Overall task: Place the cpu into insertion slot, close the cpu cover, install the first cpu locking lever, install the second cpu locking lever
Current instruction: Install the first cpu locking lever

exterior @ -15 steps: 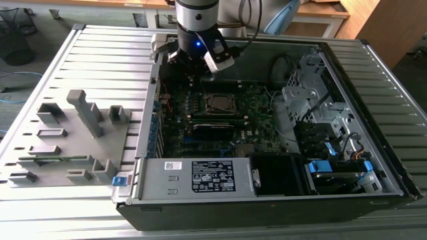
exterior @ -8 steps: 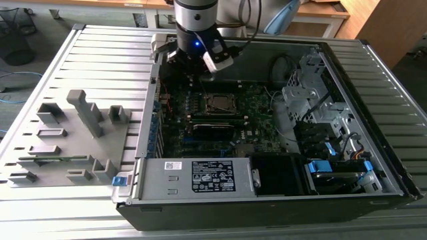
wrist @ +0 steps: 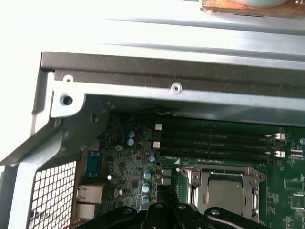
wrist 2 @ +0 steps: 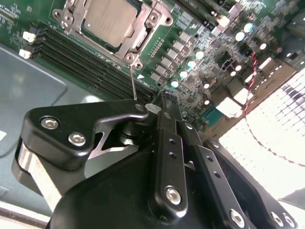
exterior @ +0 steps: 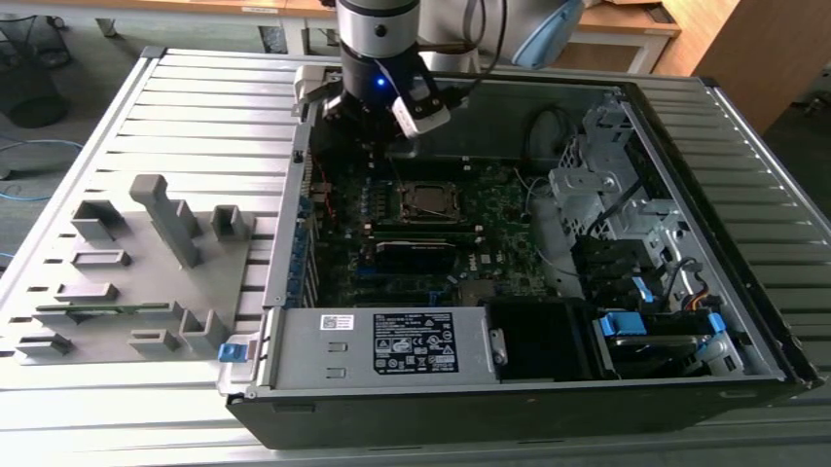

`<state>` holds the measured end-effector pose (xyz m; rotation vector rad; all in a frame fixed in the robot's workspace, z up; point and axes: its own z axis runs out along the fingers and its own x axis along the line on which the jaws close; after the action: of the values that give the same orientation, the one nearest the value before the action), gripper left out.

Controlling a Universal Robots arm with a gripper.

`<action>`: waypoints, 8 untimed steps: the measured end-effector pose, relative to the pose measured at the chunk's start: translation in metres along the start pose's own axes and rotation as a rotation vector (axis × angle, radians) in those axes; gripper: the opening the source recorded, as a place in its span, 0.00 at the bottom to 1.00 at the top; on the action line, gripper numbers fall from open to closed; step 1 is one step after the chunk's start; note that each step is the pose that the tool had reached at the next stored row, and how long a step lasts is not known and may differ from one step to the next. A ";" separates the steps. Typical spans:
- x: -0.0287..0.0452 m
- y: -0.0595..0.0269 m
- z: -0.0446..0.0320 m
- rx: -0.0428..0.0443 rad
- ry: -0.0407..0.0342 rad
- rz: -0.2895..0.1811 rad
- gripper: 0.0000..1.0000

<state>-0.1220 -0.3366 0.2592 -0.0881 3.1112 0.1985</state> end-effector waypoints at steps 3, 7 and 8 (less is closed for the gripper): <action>-0.0002 0.0031 0.0010 -0.0008 -0.0001 0.000 0.11; -0.0002 0.0063 0.0026 -0.0031 -0.0002 0.000 0.11; -0.0002 0.0071 0.0030 -0.0038 -0.0003 0.000 0.11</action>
<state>-0.1222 -0.3291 0.2571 -0.0881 3.1106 0.2045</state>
